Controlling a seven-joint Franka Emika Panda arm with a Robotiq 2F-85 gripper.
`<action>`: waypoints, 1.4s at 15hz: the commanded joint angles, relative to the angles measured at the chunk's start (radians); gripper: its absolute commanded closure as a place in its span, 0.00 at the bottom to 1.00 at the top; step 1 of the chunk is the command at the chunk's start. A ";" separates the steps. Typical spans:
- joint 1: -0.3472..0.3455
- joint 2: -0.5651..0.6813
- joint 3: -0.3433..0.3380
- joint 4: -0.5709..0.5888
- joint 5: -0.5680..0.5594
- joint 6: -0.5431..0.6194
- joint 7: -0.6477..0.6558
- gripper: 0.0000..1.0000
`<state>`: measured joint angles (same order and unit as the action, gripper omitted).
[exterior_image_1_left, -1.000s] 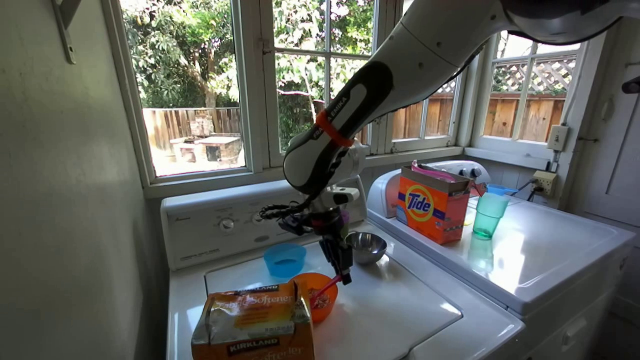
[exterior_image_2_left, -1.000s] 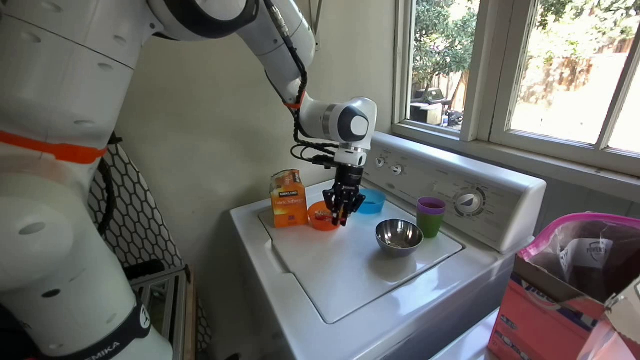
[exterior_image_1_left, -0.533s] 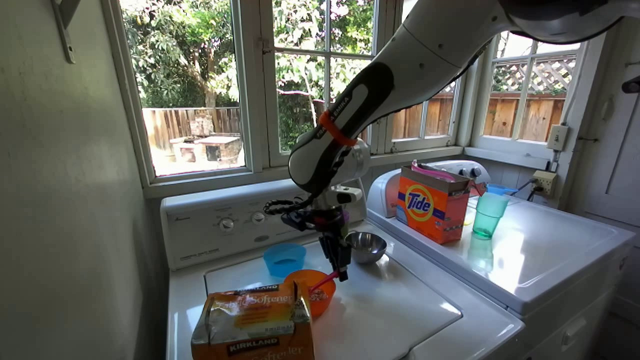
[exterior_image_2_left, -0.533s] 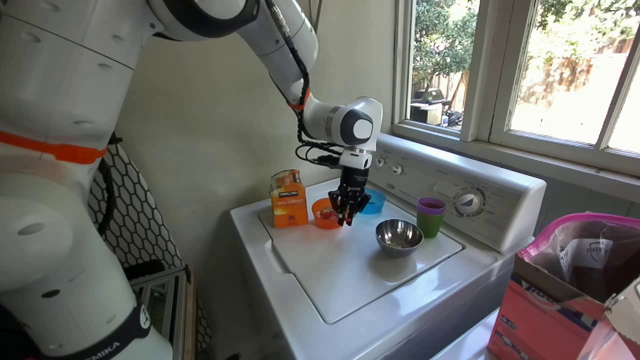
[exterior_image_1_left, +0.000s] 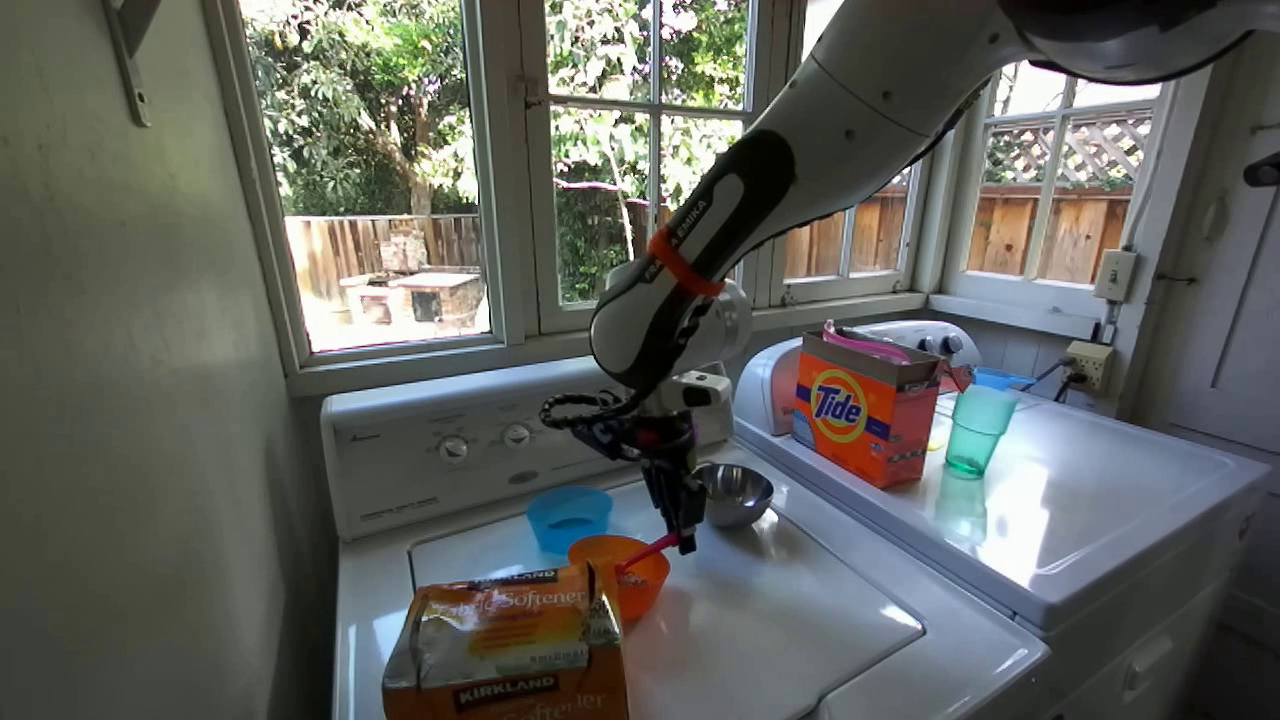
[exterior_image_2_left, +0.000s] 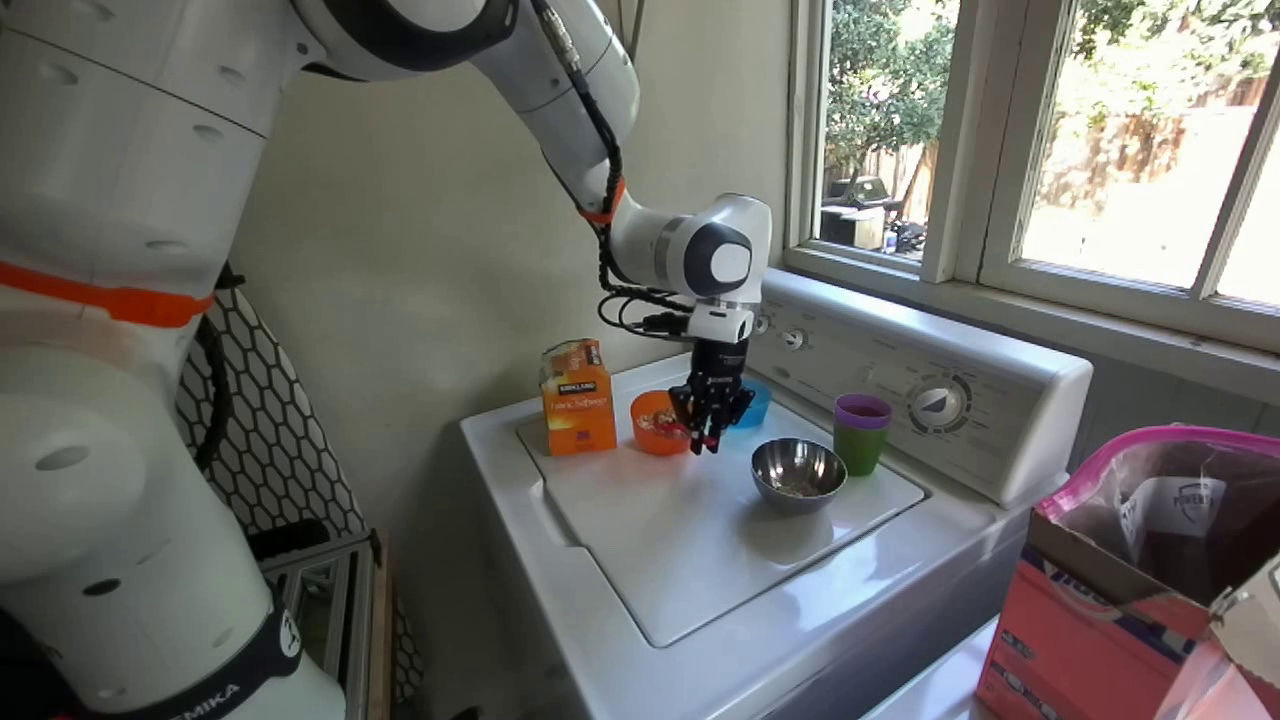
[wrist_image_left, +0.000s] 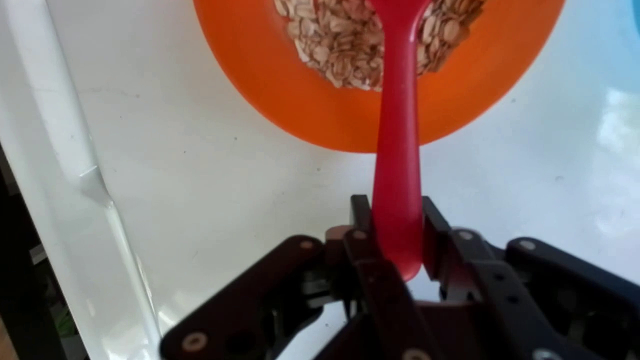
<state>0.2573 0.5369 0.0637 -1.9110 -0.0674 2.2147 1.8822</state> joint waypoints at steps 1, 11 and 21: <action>0.009 -0.031 -0.018 -0.055 0.003 0.059 -0.009 0.94; 0.001 -0.096 -0.022 -0.112 0.009 0.111 -0.017 0.94; -0.039 -0.149 -0.005 -0.195 0.056 0.215 -0.108 0.94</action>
<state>0.2439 0.4315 0.0455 -2.0378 -0.0616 2.3633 1.8369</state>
